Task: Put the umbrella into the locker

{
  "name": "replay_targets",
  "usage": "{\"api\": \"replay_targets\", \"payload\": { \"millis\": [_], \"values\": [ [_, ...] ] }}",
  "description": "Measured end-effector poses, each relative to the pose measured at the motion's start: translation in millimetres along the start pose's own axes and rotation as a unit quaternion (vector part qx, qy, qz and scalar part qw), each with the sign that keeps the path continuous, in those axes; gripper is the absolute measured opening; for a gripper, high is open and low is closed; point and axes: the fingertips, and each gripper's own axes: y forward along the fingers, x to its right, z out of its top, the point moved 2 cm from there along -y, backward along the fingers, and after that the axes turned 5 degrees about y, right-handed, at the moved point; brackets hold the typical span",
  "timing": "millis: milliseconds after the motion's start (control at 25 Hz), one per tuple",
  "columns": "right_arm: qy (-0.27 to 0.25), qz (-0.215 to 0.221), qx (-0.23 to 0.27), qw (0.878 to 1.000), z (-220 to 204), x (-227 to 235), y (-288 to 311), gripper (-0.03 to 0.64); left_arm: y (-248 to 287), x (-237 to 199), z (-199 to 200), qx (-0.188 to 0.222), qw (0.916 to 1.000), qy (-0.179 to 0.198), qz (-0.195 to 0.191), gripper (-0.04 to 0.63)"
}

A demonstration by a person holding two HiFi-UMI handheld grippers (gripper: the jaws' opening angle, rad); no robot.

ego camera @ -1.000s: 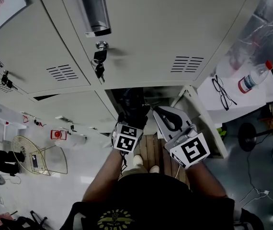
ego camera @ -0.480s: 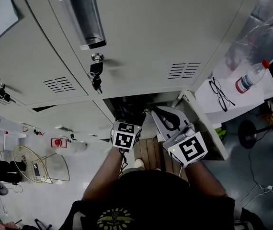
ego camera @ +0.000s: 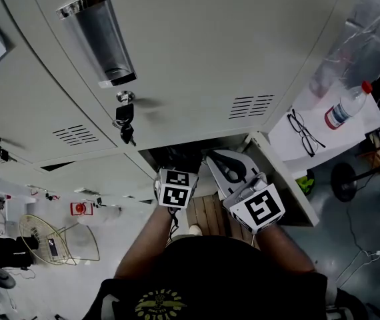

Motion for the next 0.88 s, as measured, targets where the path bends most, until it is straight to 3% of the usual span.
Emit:
{"api": "replay_targets", "payload": {
  "millis": [880],
  "values": [
    [0.0, -0.016, -0.008, 1.0, -4.2, 9.5, 5.0, 0.035, 40.4, -17.5, 26.3, -0.015, 0.9996, 0.02, 0.011, 0.282]
  ]
}}
